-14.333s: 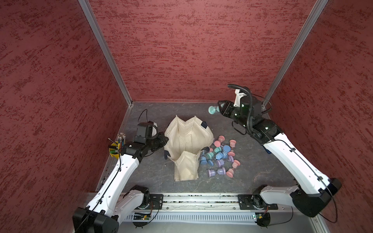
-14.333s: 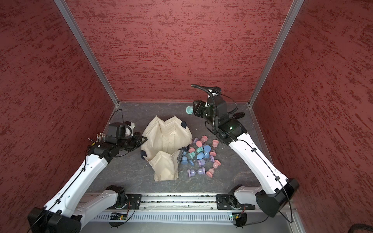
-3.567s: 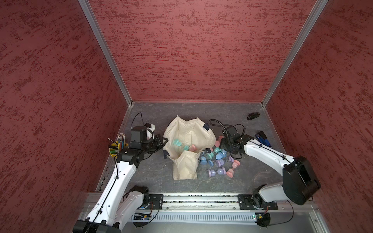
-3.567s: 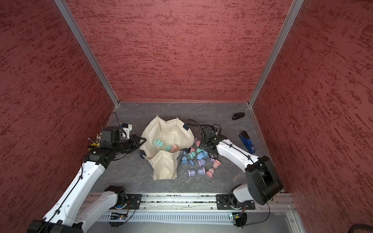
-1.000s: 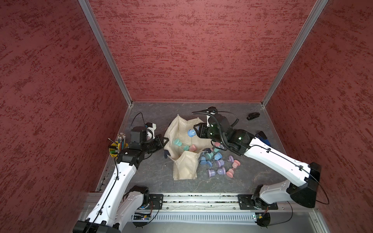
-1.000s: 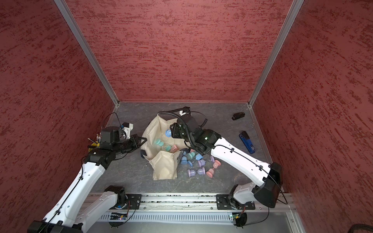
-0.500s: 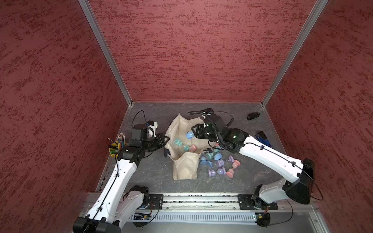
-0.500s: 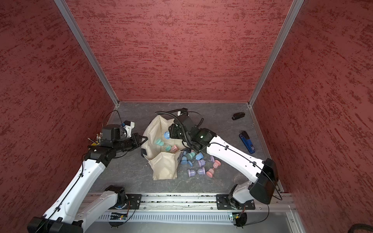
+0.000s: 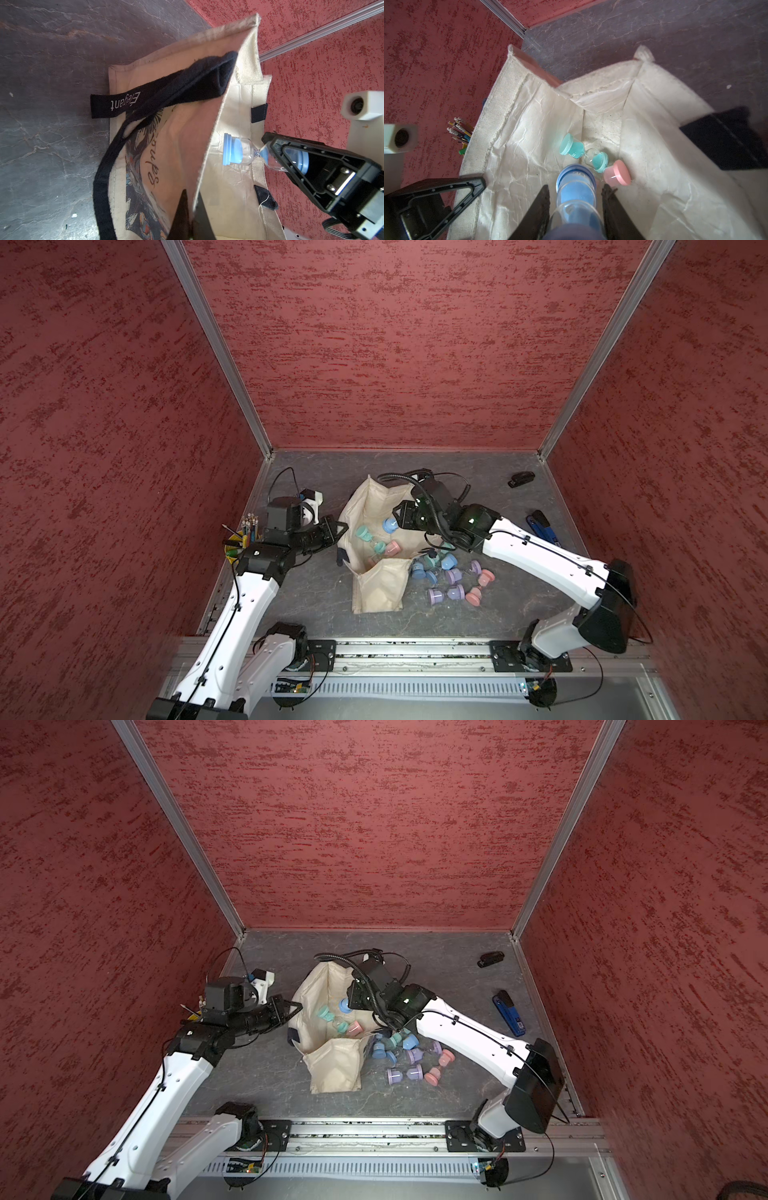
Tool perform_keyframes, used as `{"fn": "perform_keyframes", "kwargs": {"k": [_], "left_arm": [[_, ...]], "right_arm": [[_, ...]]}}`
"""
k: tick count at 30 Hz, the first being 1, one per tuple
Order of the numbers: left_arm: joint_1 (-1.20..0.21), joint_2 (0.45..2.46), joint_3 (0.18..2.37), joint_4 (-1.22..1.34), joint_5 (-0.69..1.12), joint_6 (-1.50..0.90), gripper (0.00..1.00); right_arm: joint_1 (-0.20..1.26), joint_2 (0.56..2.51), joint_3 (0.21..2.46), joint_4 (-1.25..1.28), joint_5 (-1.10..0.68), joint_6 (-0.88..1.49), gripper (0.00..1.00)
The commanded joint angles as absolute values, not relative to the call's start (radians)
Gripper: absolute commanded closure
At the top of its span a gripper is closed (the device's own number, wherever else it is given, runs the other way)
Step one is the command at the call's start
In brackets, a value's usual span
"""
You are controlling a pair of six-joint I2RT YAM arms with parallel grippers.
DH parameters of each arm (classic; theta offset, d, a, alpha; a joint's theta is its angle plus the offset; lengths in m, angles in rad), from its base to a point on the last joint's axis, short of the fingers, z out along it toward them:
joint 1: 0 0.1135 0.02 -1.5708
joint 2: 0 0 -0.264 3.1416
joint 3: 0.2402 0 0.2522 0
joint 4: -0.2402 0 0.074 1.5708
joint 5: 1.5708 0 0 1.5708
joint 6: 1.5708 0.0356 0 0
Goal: Put the hourglass into the canvas bag
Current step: Place the hourglass in the canvas bag.
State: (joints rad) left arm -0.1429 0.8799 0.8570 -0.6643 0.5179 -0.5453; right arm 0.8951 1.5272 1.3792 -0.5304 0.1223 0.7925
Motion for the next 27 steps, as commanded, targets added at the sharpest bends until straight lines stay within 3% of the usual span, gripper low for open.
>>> {"fn": "perform_keyframes", "kwargs": {"k": [1,27], "left_arm": [[-0.137,0.878,0.882,-0.641,0.538,-0.553,1.00],[-0.189,0.859,0.875,-0.626,0.494,-0.615,1.00]], "right_arm": [[0.899,1.540,1.420,-0.532,0.107,0.785,1.00],[0.951,1.689,1.461,-0.504,0.005,0.793,1.00]]}}
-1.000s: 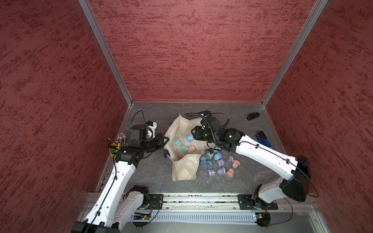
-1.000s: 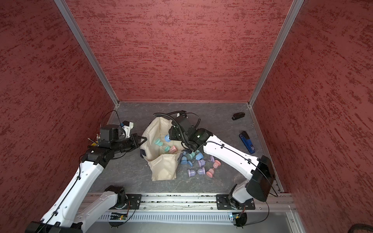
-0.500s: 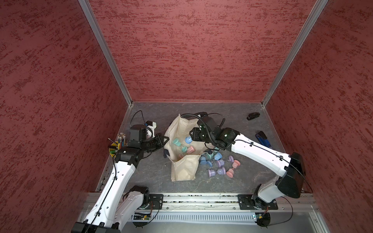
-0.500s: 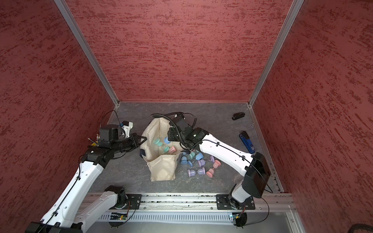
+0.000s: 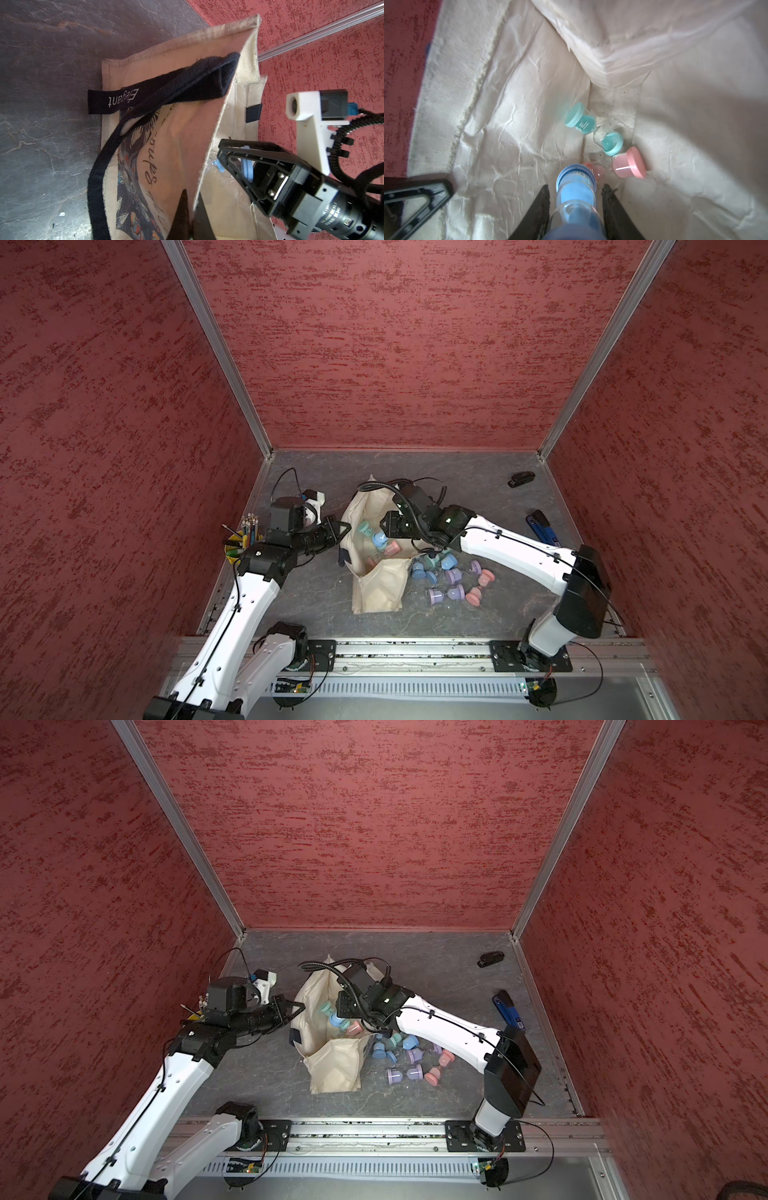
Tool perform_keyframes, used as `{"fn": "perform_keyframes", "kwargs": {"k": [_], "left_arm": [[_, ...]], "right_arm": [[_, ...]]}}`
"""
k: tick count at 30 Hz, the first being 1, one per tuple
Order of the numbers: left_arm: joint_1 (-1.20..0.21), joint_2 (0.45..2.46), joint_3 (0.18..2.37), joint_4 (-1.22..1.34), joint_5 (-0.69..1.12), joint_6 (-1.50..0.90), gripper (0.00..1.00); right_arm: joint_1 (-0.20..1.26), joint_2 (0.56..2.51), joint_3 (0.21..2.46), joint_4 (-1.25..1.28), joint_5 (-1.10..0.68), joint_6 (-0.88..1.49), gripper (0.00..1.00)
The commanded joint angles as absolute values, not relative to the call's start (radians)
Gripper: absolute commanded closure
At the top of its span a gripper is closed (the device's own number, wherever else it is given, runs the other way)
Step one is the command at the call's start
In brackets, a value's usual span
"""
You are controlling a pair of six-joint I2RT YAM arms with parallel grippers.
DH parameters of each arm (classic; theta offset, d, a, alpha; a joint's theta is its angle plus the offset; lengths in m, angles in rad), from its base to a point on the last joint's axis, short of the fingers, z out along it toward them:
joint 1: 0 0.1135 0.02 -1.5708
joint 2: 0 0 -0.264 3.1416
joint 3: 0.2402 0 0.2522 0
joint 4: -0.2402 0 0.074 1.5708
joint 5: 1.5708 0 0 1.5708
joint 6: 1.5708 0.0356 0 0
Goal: Put the hourglass into the canvas bag
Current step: Place the hourglass in the canvas bag.
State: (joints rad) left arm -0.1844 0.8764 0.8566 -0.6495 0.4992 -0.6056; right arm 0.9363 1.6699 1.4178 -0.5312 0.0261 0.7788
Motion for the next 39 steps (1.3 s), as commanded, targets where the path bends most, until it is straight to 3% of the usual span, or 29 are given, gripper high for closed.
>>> {"fn": "perform_keyframes", "kwargs": {"k": [1,39], "left_arm": [[-0.189,0.858,0.872,-0.626,0.491,-0.618,1.00],[-0.188,0.883,0.844,-0.588,0.479,-0.649,1.00]], "right_arm": [[0.956,1.703,1.469,-0.511,0.007,0.793,1.00],[0.988,1.795,1.449,-0.514,-0.007,0.810,1.00]]}}
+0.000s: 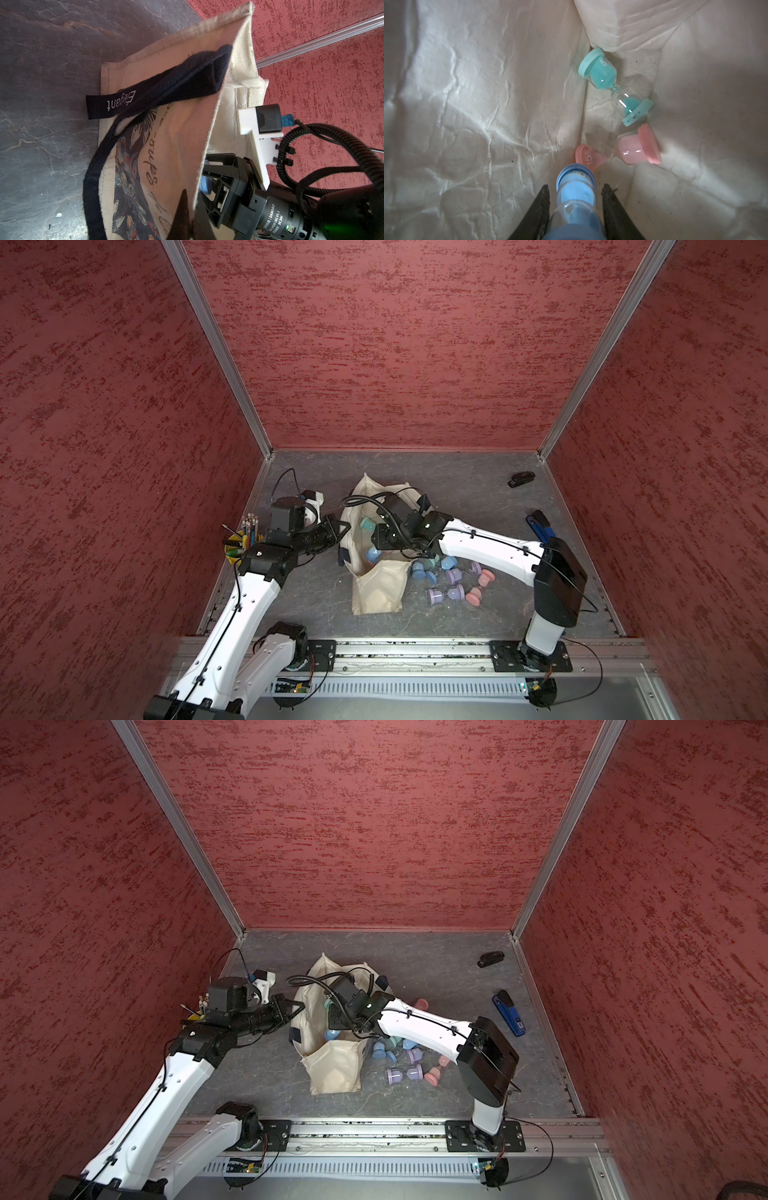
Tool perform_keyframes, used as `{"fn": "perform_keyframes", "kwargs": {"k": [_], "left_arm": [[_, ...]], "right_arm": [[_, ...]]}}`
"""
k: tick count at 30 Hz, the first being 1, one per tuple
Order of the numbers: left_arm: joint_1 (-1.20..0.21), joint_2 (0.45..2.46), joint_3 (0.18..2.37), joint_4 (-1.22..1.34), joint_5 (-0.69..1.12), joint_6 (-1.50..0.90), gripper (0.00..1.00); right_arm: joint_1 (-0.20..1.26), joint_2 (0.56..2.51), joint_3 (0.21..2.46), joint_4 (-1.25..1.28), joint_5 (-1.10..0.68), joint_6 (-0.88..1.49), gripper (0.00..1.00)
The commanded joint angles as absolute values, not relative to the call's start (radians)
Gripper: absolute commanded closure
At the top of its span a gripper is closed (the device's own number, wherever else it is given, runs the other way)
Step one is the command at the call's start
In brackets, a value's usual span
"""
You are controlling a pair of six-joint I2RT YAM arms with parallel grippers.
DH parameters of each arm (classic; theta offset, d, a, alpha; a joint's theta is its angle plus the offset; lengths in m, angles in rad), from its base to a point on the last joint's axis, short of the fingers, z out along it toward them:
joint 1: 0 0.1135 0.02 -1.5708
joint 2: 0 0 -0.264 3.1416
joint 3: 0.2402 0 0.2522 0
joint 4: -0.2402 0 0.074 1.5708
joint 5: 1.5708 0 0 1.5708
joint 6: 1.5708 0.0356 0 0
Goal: Put the hourglass into the canvas bag
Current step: Place the hourglass in the canvas bag.
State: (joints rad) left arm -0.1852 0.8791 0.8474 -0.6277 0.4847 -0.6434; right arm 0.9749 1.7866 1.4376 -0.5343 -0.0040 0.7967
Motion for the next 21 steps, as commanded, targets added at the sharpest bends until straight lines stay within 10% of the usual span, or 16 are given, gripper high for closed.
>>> {"fn": "perform_keyframes", "kwargs": {"k": [1,5,8,13,21], "left_arm": [[-0.186,0.885,0.846,-0.585,0.477,-0.651,1.00],[-0.182,0.885,0.845,-0.581,0.474,-0.652,1.00],[-0.179,0.887,0.844,-0.588,0.476,-0.650,1.00],[-0.180,0.868,0.833,-0.612,0.474,-0.644,0.98],[-0.176,0.819,0.810,-0.648,0.471,-0.640,0.82]], "right_arm": [[0.989,1.796,1.451,-0.514,-0.009,0.810,1.00],[0.994,1.803,1.454,-0.525,-0.015,0.799,0.98],[1.000,1.801,1.475,-0.561,0.024,0.792,0.66],[1.000,1.761,1.518,-0.613,0.106,0.777,0.46],[1.000,1.677,1.561,-0.660,0.217,0.762,0.40]]}}
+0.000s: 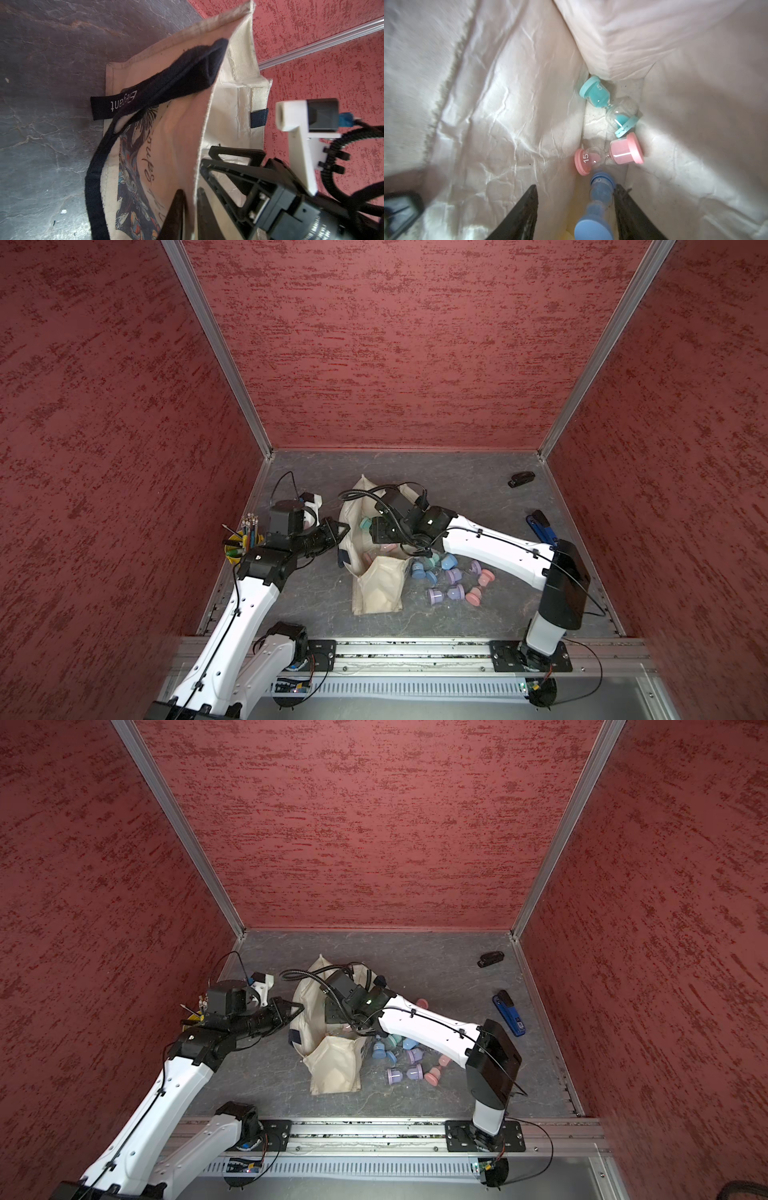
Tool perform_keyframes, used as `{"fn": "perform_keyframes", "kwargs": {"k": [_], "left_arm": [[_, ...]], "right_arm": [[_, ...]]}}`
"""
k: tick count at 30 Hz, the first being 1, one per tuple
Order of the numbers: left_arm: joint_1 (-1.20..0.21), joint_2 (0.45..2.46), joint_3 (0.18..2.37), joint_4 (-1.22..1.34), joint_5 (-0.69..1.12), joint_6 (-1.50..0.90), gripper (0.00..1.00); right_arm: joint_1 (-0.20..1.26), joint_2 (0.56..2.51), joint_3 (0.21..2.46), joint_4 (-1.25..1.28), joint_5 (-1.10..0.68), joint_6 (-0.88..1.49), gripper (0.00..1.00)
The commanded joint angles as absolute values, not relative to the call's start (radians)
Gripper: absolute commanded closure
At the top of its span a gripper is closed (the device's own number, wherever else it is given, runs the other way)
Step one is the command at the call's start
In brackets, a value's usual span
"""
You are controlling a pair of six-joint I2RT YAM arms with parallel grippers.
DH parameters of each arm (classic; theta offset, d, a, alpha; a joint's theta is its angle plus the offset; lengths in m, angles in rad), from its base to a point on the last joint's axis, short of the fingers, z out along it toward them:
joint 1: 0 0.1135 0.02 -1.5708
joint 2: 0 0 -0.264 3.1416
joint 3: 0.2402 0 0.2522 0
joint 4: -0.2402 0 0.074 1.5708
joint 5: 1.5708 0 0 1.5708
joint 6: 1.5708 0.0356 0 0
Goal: Put the hourglass into the canvas bag
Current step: Place the hourglass in the canvas bag, then pick up the hourglass from the center of the board.
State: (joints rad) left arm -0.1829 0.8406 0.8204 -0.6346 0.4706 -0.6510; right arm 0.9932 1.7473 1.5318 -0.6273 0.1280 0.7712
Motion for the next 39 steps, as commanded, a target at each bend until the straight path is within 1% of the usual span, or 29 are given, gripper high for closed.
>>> {"fn": "perform_keyframes", "kwargs": {"k": [1,8,14,18,23,28,35,39], "left_arm": [[-0.177,0.814,0.811,-0.652,0.469,-0.640,0.82],[-0.173,0.799,0.810,-0.679,0.468,-0.637,0.82],[-0.170,0.785,0.805,-0.697,0.471,-0.634,0.82],[-0.170,0.780,0.806,-0.695,0.472,-0.641,0.87],[-0.170,0.784,0.823,-0.690,0.488,-0.646,0.91],[-0.170,0.799,0.839,-0.693,0.486,-0.643,0.99],[-0.172,0.818,0.832,-0.663,0.502,-0.649,1.00],[-0.172,0.822,0.831,-0.652,0.507,-0.651,1.00]], "right_arm": [[1.000,1.658,1.558,-0.660,0.239,0.764,0.41],[0.984,1.496,1.472,-0.628,0.382,0.802,0.41],[0.915,1.362,1.350,-0.635,0.419,0.868,0.41],[0.853,1.307,1.278,-0.708,0.439,0.926,0.41],[0.745,1.226,1.151,-0.754,0.396,0.960,0.41],[0.649,1.161,1.057,-0.838,0.381,0.983,0.41],[0.618,1.064,0.904,-0.896,0.344,1.027,0.40],[0.618,1.013,0.793,-0.874,0.275,1.059,0.41]]}}
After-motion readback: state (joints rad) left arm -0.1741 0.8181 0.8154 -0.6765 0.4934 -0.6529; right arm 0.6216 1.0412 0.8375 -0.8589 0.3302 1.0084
